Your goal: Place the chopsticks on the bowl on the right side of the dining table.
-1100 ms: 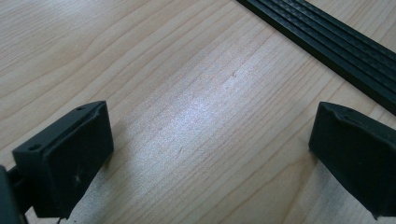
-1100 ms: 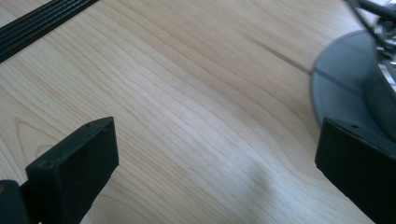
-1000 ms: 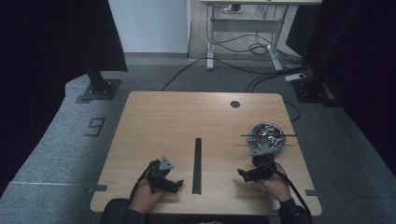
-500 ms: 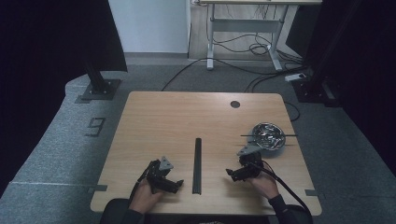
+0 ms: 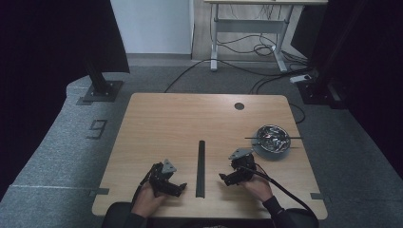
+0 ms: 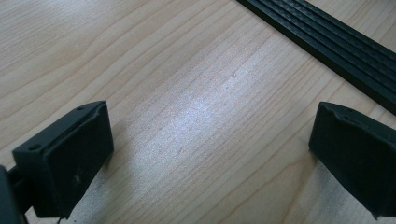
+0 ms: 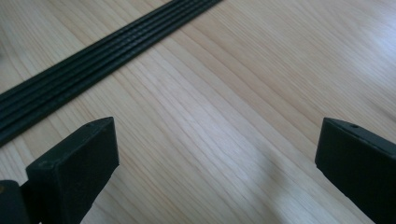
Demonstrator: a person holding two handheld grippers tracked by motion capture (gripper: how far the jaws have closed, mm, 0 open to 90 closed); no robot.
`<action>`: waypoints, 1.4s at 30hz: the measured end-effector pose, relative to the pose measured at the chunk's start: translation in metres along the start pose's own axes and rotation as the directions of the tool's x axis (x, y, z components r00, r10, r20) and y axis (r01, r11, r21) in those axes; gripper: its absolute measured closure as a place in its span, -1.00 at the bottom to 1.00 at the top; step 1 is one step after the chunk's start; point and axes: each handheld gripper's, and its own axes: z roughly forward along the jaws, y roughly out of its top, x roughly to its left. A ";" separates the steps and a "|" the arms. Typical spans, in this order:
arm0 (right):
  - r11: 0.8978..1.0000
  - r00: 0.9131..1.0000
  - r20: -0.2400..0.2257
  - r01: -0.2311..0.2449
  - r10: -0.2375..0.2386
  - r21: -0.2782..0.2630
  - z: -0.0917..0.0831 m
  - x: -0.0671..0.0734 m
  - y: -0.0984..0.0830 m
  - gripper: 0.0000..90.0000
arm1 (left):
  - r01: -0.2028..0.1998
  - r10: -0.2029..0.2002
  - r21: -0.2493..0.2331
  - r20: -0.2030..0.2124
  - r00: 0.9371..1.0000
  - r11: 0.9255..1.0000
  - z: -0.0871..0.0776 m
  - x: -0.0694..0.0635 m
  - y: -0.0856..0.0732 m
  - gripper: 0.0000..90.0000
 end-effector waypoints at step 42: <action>0.998 0.997 -0.051 0.053 -0.052 0.023 0.047 0.036 0.032 -1.00 | 0.001 -0.001 0.000 0.000 1.000 1.000 0.000 0.000 0.000 -1.00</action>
